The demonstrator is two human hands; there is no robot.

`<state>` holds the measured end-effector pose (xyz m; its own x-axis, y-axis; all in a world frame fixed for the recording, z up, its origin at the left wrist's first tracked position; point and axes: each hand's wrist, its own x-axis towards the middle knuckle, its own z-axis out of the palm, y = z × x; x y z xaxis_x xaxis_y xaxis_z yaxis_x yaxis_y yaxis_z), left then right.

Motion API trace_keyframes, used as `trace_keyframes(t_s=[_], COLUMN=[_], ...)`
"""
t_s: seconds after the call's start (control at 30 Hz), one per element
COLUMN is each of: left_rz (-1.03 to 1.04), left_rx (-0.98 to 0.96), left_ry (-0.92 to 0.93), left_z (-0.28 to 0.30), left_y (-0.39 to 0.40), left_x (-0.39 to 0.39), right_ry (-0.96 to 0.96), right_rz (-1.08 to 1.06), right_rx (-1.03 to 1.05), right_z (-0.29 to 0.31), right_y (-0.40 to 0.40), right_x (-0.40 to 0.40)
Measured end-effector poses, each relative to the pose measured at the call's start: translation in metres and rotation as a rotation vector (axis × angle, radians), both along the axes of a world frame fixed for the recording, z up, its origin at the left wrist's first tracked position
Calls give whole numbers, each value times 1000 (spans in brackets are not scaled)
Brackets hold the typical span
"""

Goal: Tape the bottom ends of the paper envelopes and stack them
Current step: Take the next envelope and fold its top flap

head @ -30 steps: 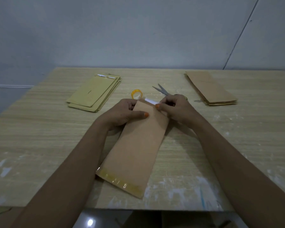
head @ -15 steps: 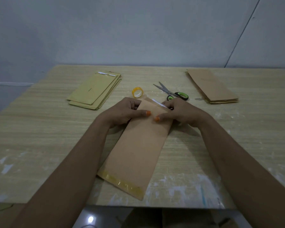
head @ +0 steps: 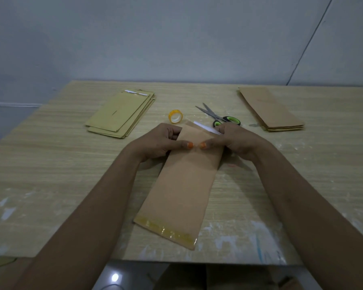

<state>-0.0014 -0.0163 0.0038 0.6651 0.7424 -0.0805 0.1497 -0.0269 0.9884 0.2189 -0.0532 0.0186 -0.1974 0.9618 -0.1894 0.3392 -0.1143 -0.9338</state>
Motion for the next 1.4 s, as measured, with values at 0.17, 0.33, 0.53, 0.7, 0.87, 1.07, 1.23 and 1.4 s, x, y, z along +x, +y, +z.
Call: trace_keyframes(t_s=[0.17,0.33,0.53,0.7,0.87,1.07,1.23,1.4], left_rz=[6,4,14,30,57,68,92,105], left_rx=[-10,-36,-19,-27,1,74,79,111], left_ry=[1,-6,-29,-38,-16,19,9,3], left_z=[0,1,0,-1,-4,-6,-9,-10], left_y=[0,0,0,1,3,3,3,2], left_x=[0,-1,-1,0,0,1,3,6], right_ry=[5,-2,-48,-3,-78,-73,-73,-97], right_rz=[-6,73,71,20,-65,-21,27,31], right_rx=[-9,-65,-43,-33,92,32,-5,-1], right_z=[-2,-3,-2,-4,-4,-5,-3,-1], right_y=[1,0,-1,-1,1,0,-2,-3], right_x=[0,0,-2,-1,-2,-2,-3,-1])
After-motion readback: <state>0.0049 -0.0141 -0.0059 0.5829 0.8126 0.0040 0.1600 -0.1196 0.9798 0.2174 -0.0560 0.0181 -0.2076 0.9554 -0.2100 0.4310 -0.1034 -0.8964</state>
